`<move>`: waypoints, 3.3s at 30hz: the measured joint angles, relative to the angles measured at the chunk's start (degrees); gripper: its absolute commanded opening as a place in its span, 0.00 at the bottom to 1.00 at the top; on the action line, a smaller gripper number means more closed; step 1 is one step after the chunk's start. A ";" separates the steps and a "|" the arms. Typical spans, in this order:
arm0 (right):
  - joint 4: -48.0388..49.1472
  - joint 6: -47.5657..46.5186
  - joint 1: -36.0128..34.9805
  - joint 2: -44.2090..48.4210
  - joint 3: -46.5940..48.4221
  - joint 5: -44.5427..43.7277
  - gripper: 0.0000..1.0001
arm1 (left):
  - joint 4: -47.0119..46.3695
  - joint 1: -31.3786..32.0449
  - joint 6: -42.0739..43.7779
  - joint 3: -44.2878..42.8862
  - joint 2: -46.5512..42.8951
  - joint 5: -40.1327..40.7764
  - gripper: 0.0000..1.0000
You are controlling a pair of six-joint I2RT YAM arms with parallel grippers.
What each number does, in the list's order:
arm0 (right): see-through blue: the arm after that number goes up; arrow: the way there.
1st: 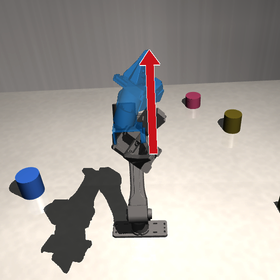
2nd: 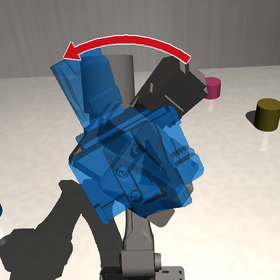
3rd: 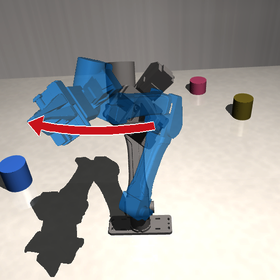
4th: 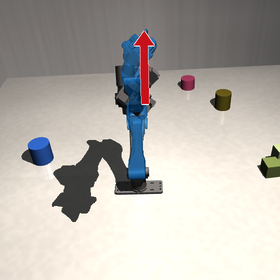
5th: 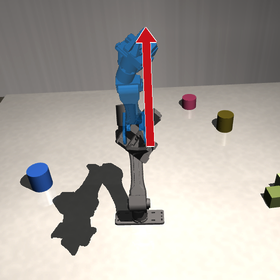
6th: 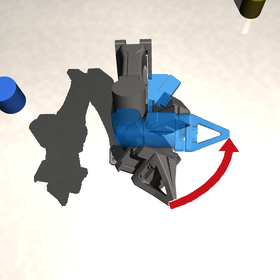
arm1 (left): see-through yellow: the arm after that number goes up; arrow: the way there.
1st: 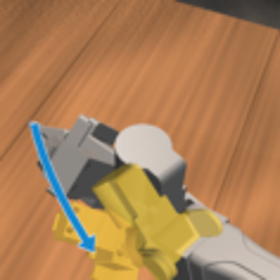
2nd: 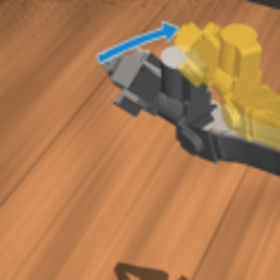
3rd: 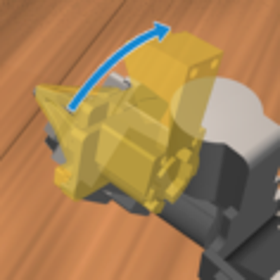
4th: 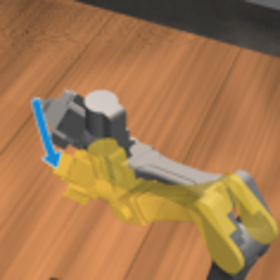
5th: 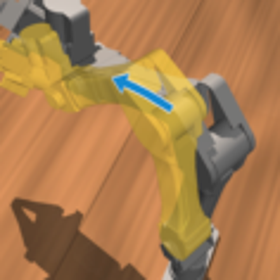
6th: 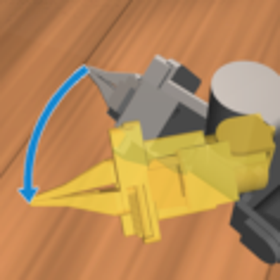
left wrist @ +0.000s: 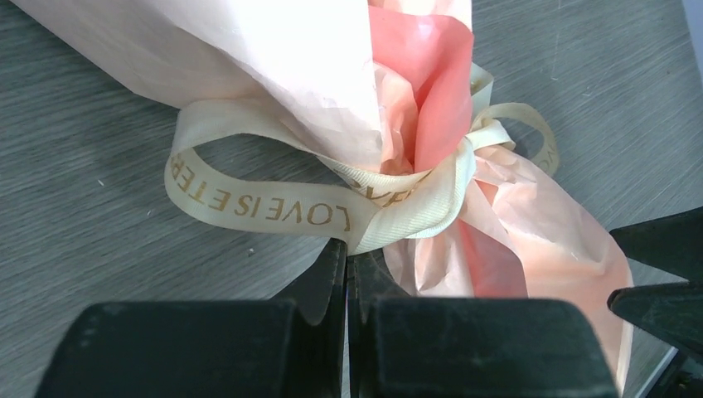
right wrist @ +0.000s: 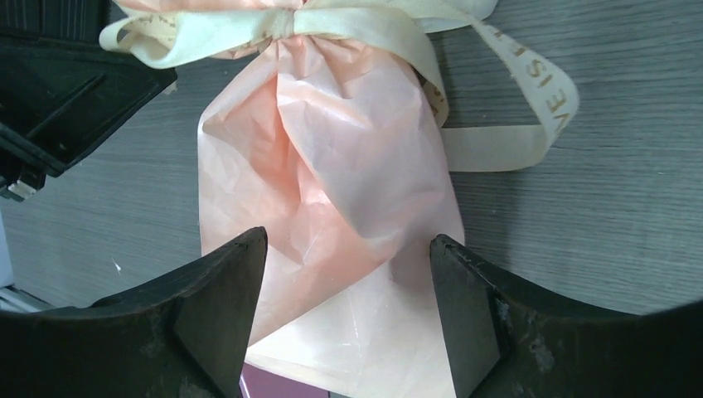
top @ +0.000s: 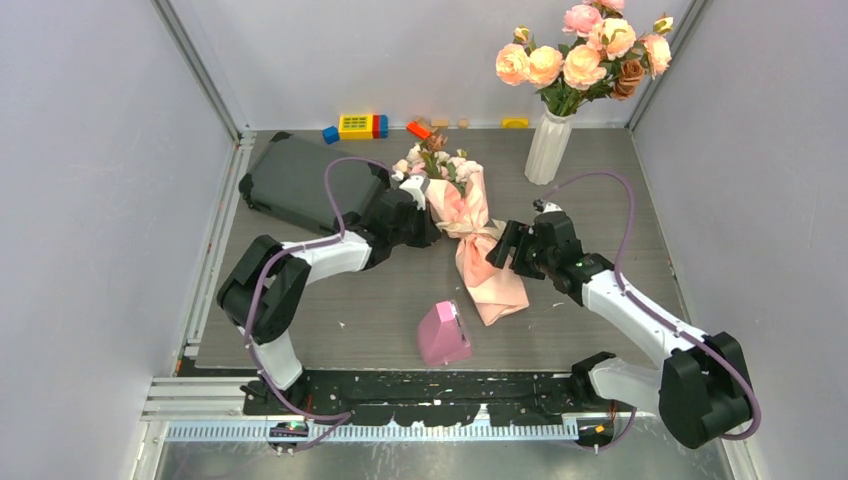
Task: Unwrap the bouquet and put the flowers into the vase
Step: Move the fake flower to the center of the board, then untie the ribbon from the wrapping paper.
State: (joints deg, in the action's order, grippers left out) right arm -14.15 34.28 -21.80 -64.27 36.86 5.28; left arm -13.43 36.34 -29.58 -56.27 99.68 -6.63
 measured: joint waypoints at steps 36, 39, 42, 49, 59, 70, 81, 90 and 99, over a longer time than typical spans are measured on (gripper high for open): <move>3.87 2.73 9.25 -13.31 8.31 -3.41 0.71 | 13.31 -6.16 4.31 -6.73 4.22 -5.40 0.00; 6.58 3.98 9.44 -16.41 6.86 -0.57 0.71 | 13.38 -6.16 4.31 -6.73 4.17 -5.38 0.00; 8.63 4.92 9.42 -18.84 5.31 2.01 0.71 | 13.51 -6.16 4.33 -6.71 3.89 -5.38 0.00; 12.37 5.57 9.38 -19.98 3.04 5.31 0.69 | 14.69 -6.16 4.42 -6.64 2.45 -5.33 0.00; 14.29 7.37 8.44 -24.33 2.97 6.36 0.52 | 14.75 -6.16 4.46 -6.49 2.29 -5.35 0.00; 11.32 7.96 7.23 -25.81 5.44 5.75 0.00 | 14.67 -6.16 4.46 -5.92 2.27 -5.38 0.00; 9.01 6.36 6.60 -20.94 18.91 1.77 0.00 | 14.67 -6.16 4.52 -4.76 1.53 -5.38 0.00; 22.12 2.47 3.91 -29.64 20.02 -3.39 0.12 | 14.60 -6.16 4.48 -3.45 1.40 -5.42 0.00; 25.11 -1.97 3.04 -37.33 26.32 -7.13 0.61 | 14.38 -6.16 4.33 -2.14 0.39 -5.44 0.00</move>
State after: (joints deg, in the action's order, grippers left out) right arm 10.96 32.32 -18.76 -101.60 63.18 -1.85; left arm 0.95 30.17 -25.26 -58.41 100.07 -12.08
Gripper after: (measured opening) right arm 0.486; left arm 0.009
